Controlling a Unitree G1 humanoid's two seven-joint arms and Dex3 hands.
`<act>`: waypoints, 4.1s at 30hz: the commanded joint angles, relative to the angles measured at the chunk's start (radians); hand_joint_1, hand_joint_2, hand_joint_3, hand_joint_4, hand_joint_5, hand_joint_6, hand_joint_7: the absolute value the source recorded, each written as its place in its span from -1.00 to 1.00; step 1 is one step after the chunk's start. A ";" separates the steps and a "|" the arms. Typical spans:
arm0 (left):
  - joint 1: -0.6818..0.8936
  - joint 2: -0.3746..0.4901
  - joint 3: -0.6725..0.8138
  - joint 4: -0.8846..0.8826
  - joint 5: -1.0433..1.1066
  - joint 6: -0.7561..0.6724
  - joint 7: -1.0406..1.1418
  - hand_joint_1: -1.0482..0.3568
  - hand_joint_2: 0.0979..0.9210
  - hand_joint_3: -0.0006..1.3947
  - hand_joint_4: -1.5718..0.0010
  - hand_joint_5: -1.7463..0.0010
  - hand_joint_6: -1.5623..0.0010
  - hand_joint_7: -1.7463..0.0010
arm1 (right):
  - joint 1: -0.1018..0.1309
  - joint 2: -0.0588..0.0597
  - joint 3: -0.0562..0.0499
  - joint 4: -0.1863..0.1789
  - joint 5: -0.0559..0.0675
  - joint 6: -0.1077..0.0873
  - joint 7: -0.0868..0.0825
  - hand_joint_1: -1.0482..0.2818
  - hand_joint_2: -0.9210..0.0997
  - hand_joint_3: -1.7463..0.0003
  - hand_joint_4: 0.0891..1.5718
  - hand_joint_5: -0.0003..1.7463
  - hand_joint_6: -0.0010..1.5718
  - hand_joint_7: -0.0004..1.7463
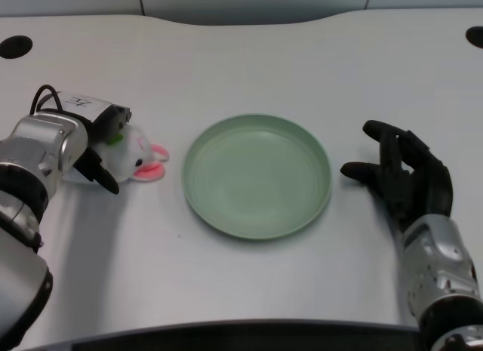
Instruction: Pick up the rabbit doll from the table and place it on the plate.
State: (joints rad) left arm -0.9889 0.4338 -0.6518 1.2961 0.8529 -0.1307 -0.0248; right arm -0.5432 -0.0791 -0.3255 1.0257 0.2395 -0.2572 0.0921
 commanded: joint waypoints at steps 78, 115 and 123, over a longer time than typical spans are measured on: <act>-0.022 -0.269 0.050 -0.099 -0.090 -0.295 0.327 0.26 0.97 -0.93 -0.26 -1.00 0.09 -0.92 | -0.019 0.006 0.002 0.044 -0.001 -0.017 0.016 -0.01 -1.00 0.55 -0.20 0.35 -0.18 -0.13; -0.058 -0.178 0.098 -0.157 -0.158 -0.354 0.029 -1.00 1.00 -0.84 1.00 1.00 1.00 1.00 | -0.024 0.009 -0.007 0.038 0.010 0.002 0.012 0.01 -1.00 0.55 -0.20 0.35 -0.20 -0.11; -0.028 -0.081 0.221 -0.200 -0.284 -0.363 -0.074 -0.93 1.00 -0.85 1.00 1.00 1.00 1.00 | -0.026 0.001 0.000 0.042 -0.001 0.003 0.006 0.00 -1.00 0.54 -0.21 0.36 -0.21 -0.12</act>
State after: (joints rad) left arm -1.0252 0.3309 -0.4582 1.1100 0.6012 -0.4867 -0.0757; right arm -0.5687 -0.0797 -0.3265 1.0668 0.2382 -0.2637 0.1041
